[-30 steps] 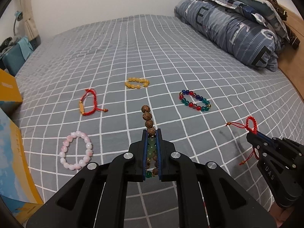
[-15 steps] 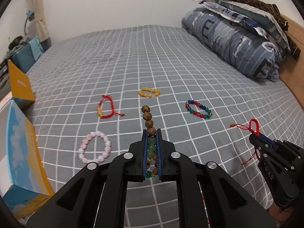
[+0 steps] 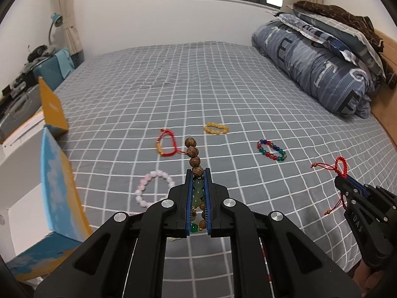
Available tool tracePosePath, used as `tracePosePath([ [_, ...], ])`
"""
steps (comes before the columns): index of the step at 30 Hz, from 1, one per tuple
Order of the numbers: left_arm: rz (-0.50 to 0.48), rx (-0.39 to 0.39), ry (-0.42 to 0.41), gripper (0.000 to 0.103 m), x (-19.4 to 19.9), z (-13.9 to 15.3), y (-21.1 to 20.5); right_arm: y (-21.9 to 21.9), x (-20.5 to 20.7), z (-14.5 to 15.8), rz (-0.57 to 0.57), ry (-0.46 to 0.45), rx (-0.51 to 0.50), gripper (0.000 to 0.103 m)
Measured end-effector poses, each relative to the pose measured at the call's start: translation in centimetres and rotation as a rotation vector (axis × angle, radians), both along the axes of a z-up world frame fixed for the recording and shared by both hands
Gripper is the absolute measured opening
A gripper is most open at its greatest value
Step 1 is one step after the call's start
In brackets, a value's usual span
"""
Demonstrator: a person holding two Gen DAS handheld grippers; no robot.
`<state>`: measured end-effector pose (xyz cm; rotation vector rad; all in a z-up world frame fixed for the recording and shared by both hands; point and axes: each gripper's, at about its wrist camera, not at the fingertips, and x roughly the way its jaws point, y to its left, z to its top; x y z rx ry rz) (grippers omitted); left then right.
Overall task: Organize jewelry
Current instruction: 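Lift both held bracelets and carry them toward the white box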
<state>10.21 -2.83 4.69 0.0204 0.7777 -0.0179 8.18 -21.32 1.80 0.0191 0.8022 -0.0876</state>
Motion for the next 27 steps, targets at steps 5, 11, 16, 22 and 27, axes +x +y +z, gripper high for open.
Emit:
tracePosePath([
  [5, 0.052, -0.006, -0.007, 0.008, -0.3, 2.1, 2.7, 1.5, 0.7, 1.9, 0.014, -0.005, 0.005, 0.008],
  [11, 0.125, -0.026, 0.000, 0.008, -0.7, 4.2, 6.6, 4.7, 1.5, 5.3, 0.071, -0.020, -0.002, 0.008],
  [16, 0.189, -0.035, 0.001, 0.008, -1.9, 6.2, 10.1, 8.2, 1.7, 7.8, 0.138, -0.034, -0.006, 0.008],
  [22, 0.287, -0.018, -0.009, 0.008, -4.3, 8.5, 15.1, 13.9, 1.6, 9.6, 0.249, -0.038, 0.003, 0.008],
  [27, 0.367, -0.011, -0.002, 0.008, -6.6, 9.4, 19.8, 19.3, 1.1, 10.7, 0.340, -0.039, 0.007, 0.008],
])
